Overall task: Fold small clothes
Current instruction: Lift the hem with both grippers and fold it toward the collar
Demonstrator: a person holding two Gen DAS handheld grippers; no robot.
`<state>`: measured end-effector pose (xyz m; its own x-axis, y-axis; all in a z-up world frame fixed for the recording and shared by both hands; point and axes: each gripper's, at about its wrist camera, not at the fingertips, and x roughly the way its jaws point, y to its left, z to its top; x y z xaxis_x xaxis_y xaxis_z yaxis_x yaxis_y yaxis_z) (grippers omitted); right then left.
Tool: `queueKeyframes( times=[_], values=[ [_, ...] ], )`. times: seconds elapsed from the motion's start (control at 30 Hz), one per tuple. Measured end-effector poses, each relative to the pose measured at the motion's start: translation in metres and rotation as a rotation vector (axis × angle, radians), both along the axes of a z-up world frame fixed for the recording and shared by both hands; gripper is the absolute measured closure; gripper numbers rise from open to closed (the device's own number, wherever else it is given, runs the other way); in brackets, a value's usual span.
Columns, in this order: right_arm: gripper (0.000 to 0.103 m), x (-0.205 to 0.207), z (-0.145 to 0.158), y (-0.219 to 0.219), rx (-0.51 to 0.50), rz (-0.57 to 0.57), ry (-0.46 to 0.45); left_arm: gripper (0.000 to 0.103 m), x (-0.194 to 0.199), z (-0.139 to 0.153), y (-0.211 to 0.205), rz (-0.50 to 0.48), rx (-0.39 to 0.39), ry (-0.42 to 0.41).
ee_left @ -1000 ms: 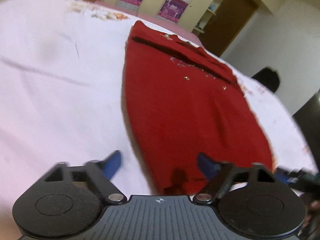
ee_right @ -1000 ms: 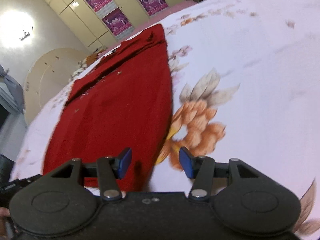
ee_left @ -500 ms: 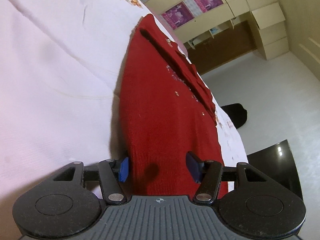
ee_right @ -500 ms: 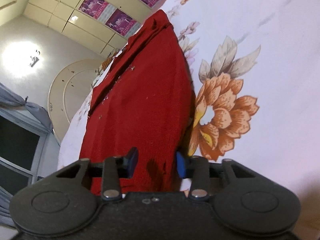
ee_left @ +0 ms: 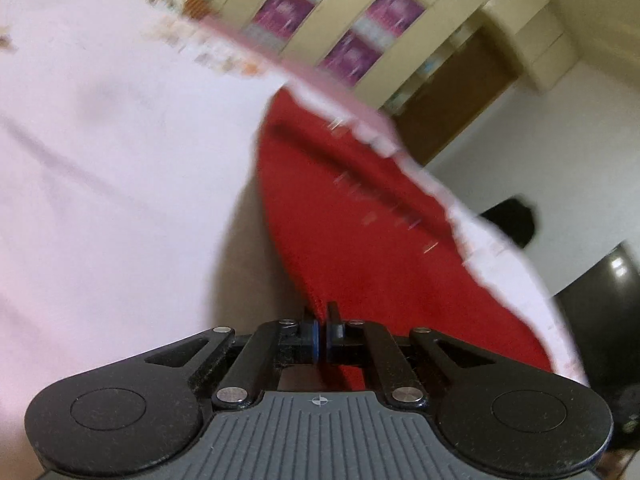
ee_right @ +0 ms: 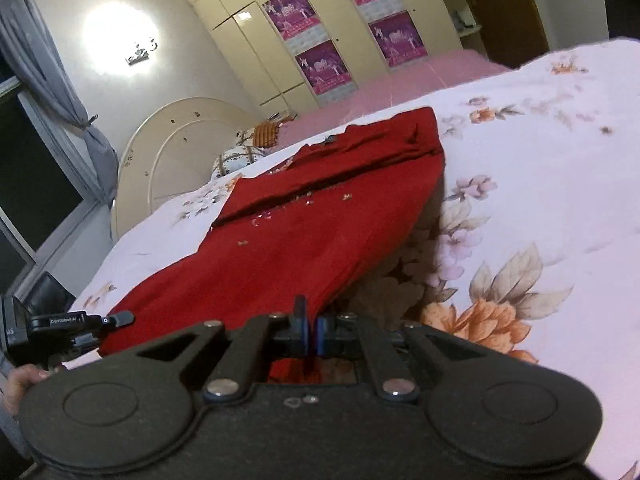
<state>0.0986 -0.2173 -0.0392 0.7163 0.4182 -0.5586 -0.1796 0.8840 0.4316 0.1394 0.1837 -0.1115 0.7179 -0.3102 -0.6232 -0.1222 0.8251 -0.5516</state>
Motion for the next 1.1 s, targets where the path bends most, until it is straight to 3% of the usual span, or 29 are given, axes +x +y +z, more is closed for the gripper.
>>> queueKeyframes(
  times=[0.07,0.13,0.17,0.23,0.37,0.57,0.9,1.1],
  values=[
    [0.098,0.002,-0.02,-0.003,-0.011,-0.018,0.059,0.1,-0.002,-0.022,-0.002,0.005,0.022,0.062],
    [0.098,0.009,-0.055,-0.006,-0.041,-0.059,0.2,0.1,-0.007,-0.024,0.005,0.041,-0.041,0.044],
    [0.098,0.008,-0.065,-0.008,-0.027,-0.076,0.225,0.1,-0.008,-0.021,0.006,0.044,-0.044,0.039],
    [0.098,0.002,-0.06,-0.011,0.023,-0.091,0.204,0.1,-0.005,-0.016,0.007,0.031,-0.054,0.017],
    [0.098,0.004,-0.041,-0.015,0.021,-0.087,0.143,0.1,0.01,-0.001,0.011,0.033,-0.087,-0.032],
    [0.098,0.03,-0.004,-0.013,0.007,-0.073,0.05,0.1,0.036,0.026,0.005,0.034,-0.068,-0.121],
    [0.098,0.098,0.047,-0.012,-0.031,-0.063,-0.076,0.1,0.103,0.09,0.015,0.017,-0.016,-0.218],
    [0.098,0.163,0.064,-0.012,-0.056,-0.041,-0.084,0.1,0.174,0.1,0.016,-0.011,0.016,-0.218]
  ],
)
